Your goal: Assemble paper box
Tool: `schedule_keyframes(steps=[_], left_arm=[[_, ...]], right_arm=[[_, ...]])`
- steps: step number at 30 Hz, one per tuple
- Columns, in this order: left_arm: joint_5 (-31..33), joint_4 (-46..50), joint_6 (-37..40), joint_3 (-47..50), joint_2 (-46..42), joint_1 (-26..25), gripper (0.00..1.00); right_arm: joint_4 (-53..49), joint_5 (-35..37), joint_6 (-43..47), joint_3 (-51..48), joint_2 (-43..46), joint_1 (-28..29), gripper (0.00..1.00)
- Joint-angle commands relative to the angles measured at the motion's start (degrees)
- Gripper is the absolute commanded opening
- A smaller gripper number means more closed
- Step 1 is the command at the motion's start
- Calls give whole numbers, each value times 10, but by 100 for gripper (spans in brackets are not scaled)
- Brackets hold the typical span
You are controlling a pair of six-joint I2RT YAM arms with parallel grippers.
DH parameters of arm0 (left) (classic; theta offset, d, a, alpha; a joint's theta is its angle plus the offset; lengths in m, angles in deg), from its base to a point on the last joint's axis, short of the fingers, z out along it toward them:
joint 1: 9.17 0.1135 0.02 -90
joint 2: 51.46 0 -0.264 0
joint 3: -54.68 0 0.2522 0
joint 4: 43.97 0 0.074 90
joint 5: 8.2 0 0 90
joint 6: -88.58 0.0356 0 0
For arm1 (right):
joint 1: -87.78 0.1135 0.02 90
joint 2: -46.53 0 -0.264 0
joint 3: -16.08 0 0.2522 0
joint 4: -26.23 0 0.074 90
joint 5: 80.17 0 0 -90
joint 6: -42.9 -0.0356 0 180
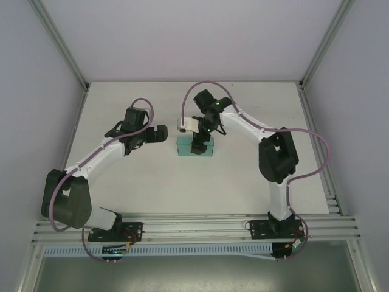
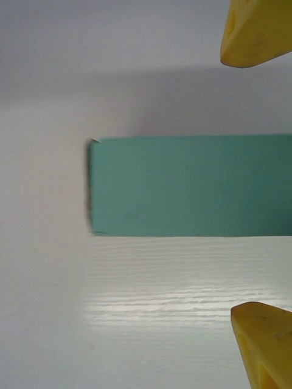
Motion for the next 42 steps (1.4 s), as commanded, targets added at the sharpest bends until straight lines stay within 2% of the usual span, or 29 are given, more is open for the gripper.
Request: schedule_keyframes(steps=[1, 3, 9, 11, 13, 17, 24, 29, 36, 38, 40, 42], left_arm=[[28, -14, -2, 14, -29, 5, 99], [32, -20, 0, 25, -39, 4, 99], [51, -13, 6, 36, -58, 4, 99], [52, -11, 7, 40, -66, 4, 98], [53, -9, 6, 45, -75, 5, 98], [51, -7, 3, 55, -91, 5, 98], [71, 20, -1, 63, -121, 5, 99], [76, 13, -9, 80, -154, 4, 99], [13, 1, -29, 88, -165, 4, 99], [11, 3, -32, 88, -163, 4, 98], [16, 8, -34, 87, -162, 4, 99], [15, 14, -36, 86, -161, 4, 98]], right_arm=[[-28, 66, 18, 5, -19, 9, 99], [-17, 79, 11, -1, -29, 14, 96], [25, 155, -6, -31, -42, 36, 79], [26, 163, -8, -33, -42, 38, 72], [28, 169, -13, -34, -40, 38, 57], [33, 196, -12, -33, -31, 45, 40], [81, 277, -7, -53, 0, 59, 35], [238, 393, 13, -132, 47, 67, 35], [391, 401, 79, -234, 52, 62, 36], [454, 410, 97, -264, 44, 62, 35], [476, 418, 101, -276, 38, 64, 36], [470, 410, 98, -287, 41, 64, 44]])
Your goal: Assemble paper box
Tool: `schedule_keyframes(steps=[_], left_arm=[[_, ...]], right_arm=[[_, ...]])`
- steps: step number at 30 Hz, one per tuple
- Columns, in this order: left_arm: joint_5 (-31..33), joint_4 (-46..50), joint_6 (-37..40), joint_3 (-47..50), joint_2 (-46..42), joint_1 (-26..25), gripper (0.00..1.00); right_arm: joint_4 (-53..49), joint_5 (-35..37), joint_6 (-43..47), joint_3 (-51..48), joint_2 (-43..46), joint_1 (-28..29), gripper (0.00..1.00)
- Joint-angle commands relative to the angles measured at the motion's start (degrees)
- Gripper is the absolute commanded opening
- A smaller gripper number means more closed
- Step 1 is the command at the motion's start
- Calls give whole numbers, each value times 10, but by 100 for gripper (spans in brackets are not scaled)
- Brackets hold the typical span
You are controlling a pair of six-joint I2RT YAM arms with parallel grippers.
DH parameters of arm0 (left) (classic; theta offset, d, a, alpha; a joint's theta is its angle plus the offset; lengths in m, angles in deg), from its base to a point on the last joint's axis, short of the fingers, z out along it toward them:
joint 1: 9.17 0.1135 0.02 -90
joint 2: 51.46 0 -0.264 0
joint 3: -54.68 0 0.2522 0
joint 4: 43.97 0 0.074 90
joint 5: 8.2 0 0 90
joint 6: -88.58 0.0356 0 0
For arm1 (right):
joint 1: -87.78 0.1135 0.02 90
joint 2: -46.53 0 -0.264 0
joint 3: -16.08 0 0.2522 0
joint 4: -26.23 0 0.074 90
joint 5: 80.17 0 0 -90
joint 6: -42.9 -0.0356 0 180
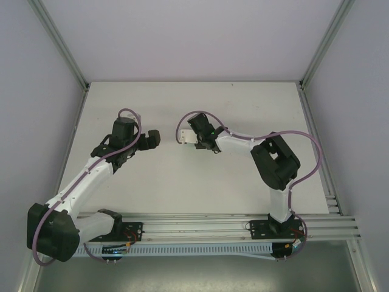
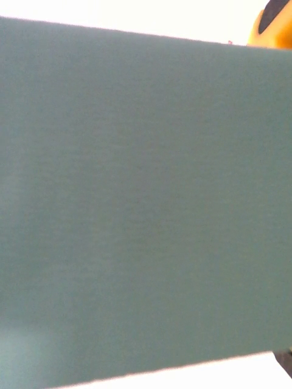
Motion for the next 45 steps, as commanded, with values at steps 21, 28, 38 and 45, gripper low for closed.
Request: schedule_keyframes(steps=[21, 28, 38, 45], left_arm=[[-47, 21, -9, -21, -10, 4, 99], [-8, -33, 5, -2, -2, 14, 99], [53, -270, 118, 98, 26, 116, 98], [65, -501, 228, 191, 80, 129, 98]], right_arm=[[-199, -119, -83, -1, 108, 6, 99], [-107, -136, -264, -63, 228, -26, 99], [70, -95, -652, -306, 450, -255, 99], [308, -83, -643, -466, 447, -346, 99]])
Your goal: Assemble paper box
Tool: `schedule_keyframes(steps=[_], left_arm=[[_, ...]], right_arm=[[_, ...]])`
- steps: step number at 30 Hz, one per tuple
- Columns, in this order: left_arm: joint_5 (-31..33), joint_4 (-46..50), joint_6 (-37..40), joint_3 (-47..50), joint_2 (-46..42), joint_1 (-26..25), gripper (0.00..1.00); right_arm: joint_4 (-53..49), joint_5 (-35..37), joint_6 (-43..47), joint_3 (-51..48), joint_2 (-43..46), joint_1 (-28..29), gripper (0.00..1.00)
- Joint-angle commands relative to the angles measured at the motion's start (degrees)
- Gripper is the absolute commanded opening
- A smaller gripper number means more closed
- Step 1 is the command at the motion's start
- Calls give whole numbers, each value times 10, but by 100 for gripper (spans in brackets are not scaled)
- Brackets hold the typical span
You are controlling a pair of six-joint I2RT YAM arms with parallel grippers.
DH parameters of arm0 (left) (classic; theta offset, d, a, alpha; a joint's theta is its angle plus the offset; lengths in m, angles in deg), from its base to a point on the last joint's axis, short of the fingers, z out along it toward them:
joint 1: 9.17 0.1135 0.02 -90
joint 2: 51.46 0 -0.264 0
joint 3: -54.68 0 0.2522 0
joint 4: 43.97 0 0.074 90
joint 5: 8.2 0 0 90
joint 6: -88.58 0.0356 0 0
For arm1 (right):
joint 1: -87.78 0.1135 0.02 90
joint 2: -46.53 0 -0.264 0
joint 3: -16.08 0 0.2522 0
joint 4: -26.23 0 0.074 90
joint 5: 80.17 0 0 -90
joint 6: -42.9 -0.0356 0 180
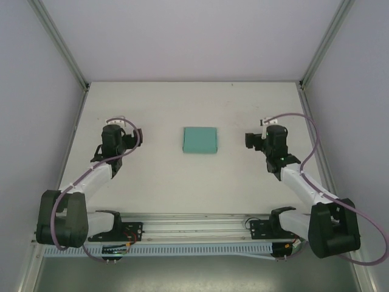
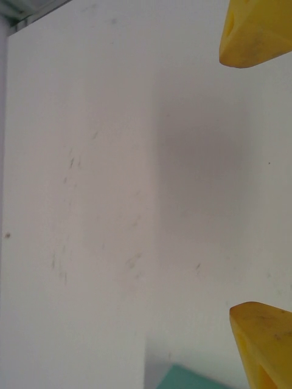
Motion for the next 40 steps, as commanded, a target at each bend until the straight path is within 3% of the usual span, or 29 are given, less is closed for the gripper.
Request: schedule_keyframes(steps=[1, 6, 7, 10, 11, 12, 13, 14, 16, 18, 40], left_arm=[[-14, -184, 82, 42, 25, 5, 99], [3, -297, 109, 77, 90, 13, 99], [-24, -296, 117, 81, 87, 20, 99], [-90, -537, 81, 171, 160, 71, 99], [-101, -517, 59, 160, 158, 92, 99], [-124, -427, 56, 139, 132, 98, 99], [-134, -429, 64, 127, 147, 97, 99], [-151, -466, 71, 134, 157, 97, 99], [-151, -416, 71, 123, 144, 97, 99], [-154, -427, 72, 127, 145, 98, 99], [-154, -427, 73, 127, 145, 97, 99]], right_arm=[[200, -14, -18, -56, -28, -30, 99], [347, -2, -5, -86, -134, -55, 99], [357, -11, 18, -86, -145, -54, 99], [400, -54, -17, -85, -191, -95, 99], [413, -98, -35, -84, -216, -124, 99], [469, -137, -59, -79, -261, -149, 99], [447, -144, -55, -82, -242, -154, 99], [407, -140, -54, -72, -234, -155, 99], [422, -99, -49, -69, -243, -138, 99], [416, -85, -51, -68, -243, -135, 99], [410, -78, -51, -66, -241, -133, 99]])
